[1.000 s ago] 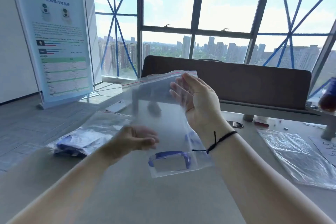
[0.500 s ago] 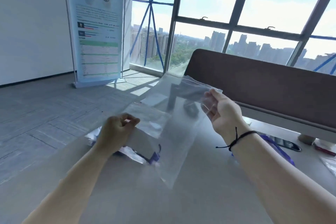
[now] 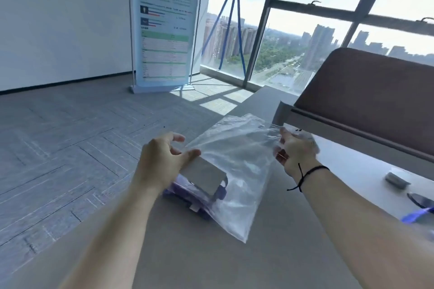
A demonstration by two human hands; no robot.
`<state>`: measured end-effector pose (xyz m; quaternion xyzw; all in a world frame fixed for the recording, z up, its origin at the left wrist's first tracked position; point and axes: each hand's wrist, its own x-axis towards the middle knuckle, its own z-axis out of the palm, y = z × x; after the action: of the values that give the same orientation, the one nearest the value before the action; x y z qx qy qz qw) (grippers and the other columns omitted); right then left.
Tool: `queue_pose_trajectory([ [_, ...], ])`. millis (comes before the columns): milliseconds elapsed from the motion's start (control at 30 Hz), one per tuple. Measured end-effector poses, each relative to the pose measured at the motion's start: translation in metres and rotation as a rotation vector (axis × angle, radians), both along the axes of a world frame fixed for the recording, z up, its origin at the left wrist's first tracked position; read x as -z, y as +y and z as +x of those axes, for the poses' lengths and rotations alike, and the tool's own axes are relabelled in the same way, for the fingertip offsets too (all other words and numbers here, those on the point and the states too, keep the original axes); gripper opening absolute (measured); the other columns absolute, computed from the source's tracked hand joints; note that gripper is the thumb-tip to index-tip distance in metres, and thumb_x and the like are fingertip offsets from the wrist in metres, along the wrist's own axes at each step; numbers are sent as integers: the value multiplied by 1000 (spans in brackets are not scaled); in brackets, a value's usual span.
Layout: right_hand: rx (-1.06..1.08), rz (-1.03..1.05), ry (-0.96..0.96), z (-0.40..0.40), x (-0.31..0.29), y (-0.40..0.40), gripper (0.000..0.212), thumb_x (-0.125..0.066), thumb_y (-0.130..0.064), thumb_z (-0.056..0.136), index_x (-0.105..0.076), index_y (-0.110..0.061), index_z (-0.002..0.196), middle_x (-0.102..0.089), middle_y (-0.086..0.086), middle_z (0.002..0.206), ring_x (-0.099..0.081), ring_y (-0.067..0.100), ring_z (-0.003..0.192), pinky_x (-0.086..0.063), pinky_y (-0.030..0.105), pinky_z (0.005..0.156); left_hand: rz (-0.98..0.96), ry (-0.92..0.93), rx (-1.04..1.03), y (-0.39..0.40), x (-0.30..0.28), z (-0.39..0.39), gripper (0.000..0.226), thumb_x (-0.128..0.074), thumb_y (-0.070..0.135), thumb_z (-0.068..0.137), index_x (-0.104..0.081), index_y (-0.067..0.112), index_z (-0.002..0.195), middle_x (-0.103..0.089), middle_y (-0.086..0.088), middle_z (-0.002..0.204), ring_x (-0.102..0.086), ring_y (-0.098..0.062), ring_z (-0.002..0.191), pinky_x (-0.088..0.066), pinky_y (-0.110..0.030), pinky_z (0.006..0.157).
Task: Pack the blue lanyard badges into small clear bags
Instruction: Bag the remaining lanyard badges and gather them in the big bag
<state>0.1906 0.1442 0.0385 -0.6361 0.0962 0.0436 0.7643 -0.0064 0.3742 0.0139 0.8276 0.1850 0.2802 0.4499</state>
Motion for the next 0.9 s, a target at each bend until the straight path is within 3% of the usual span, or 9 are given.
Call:
queue_pose_trajectory([
  [67, -25, -206, -27, 8, 13, 6, 56, -77, -46, 82, -65, -3, 116, -68, 9, 105, -68, 27, 88, -58, 38, 76, 56, 45, -4, -1, 5, 2, 51, -83, 42, 77, -65, 21, 120, -73, 1, 84, -70, -12, 71, -53, -25, 64],
  [133, 6, -650, -180, -3, 23, 9, 87, -74, -58, 79, -46, -4, 141, -55, 12, 139, -52, 29, 128, -44, 43, 105, 97, 71, -32, -2, 8, 4, 49, -83, 38, 79, -65, 19, 121, -71, 0, 90, -68, -14, 79, -49, -24, 68],
  [233, -167, -1037, -680, -53, 19, 22, 63, -62, -60, 88, -52, -22, 137, -50, 5, 144, -42, 23, 135, -36, 40, 109, 133, 111, -50, -2, 11, 6, 43, -83, 37, 79, -68, 18, 115, -72, -2, 93, -67, -17, 84, -46, -24, 70],
  [300, -543, -1034, -762, -91, 15, 34, 55, -52, -63, 92, -50, -36, 141, -45, -7, 152, -39, 15, 140, -31, 37, 115, 157, 137, -54, -2, 13, 7, 35, -84, 37, 78, -72, 18, 105, -74, -1, 90, -68, -17, 82, -47, -24, 70],
  [367, -873, -1092, -678, -117, 25, 46, 56, -38, -66, 96, -37, -45, 148, -29, -14, 161, -21, 9, 149, -16, 40, 122, 160, 152, -55, -3, 14, 7, 28, -85, 36, 76, -76, 17, 94, -74, 1, 84, -70, -16, 80, -47, -23, 69],
  [433, -981, -1169, -632, -129, 41, 51, 57, -29, -67, 98, -25, -50, 152, -15, -16, 165, -5, 6, 152, -2, 41, 124, 161, 156, -66, -3, 17, 6, 26, -87, 35, 74, -77, 17, 88, -74, 2, 80, -69, -15, 78, -47, -22, 70],
  [700, -912, -1264, -682, -131, 60, 40, 58, -16, -71, 97, -11, -55, 152, -4, -21, 165, 2, 4, 152, 4, 43, 124, 216, 215, -152, -13, 23, 2, 25, -81, 49, 75, -73, 26, 79, -71, 12, 75, -69, -18, 80, -58, -35, 76],
  [800, -862, -1234, -667, -135, 57, 33, 65, -18, -72, 96, -15, -46, 155, -9, -17, 166, -2, 7, 153, 4, 44, 124, 335, 196, -241, -26, 16, -7, 24, -76, 50, 81, -74, 27, 89, -75, 4, 89, -69, -27, 89, -54, -35, 74],
  [900, -741, -1096, -659, -140, 51, 12, 66, -30, -68, 97, -27, -37, 155, -22, -13, 164, -15, 9, 151, -7, 41, 125, 477, 2, -271, -43, 2, -12, 20, -70, 38, 89, -73, 20, 97, -73, -5, 107, -68, -32, 95, -55, -41, 75],
])
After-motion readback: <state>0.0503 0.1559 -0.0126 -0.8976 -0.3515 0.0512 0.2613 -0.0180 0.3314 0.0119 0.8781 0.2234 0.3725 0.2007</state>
